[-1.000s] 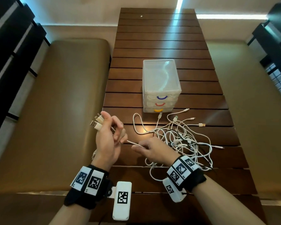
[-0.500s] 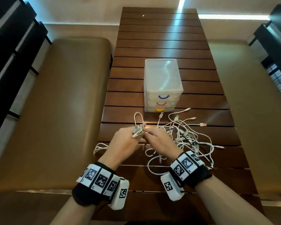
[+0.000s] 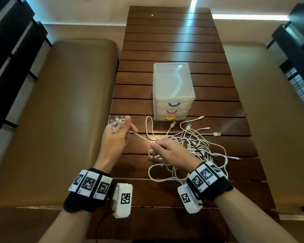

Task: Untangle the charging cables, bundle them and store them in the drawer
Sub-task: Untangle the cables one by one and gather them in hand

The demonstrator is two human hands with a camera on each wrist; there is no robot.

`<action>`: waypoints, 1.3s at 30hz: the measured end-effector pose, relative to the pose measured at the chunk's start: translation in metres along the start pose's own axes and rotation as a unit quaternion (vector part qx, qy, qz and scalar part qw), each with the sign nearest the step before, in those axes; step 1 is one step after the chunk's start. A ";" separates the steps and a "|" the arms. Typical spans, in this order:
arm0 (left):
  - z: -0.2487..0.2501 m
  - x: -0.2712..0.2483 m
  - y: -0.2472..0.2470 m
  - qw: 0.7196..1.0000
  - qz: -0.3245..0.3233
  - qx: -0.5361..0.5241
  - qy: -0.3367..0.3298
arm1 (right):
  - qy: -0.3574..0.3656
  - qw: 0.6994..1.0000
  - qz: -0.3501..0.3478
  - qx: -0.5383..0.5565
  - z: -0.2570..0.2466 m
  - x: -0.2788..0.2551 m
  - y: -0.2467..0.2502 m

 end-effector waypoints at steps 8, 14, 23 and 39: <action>0.027 0.012 0.033 0.987 0.089 -0.133 -0.026 | -0.031 0.999 0.039 -0.024 0.018 -0.007 0.004; -0.010 0.001 0.006 0.989 0.011 0.147 0.018 | -0.065 0.994 0.082 -0.031 0.009 -0.004 0.012; -0.033 -0.009 -0.006 0.956 -0.063 0.280 0.066 | -0.074 0.994 0.051 -0.068 0.004 -0.012 -0.001; -0.018 -0.002 0.009 0.994 0.006 0.084 0.063 | -0.026 0.999 0.014 -0.043 0.006 -0.012 0.000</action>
Point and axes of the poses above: each hand's wrist, its own x-axis towards the middle knuckle, its own y-axis out of the back of the hand, z = x × y, the point moved 7 cm from there along x, towards the middle knuckle, and after that the axes turned 15 degrees about -x, right-handed, at the moved point
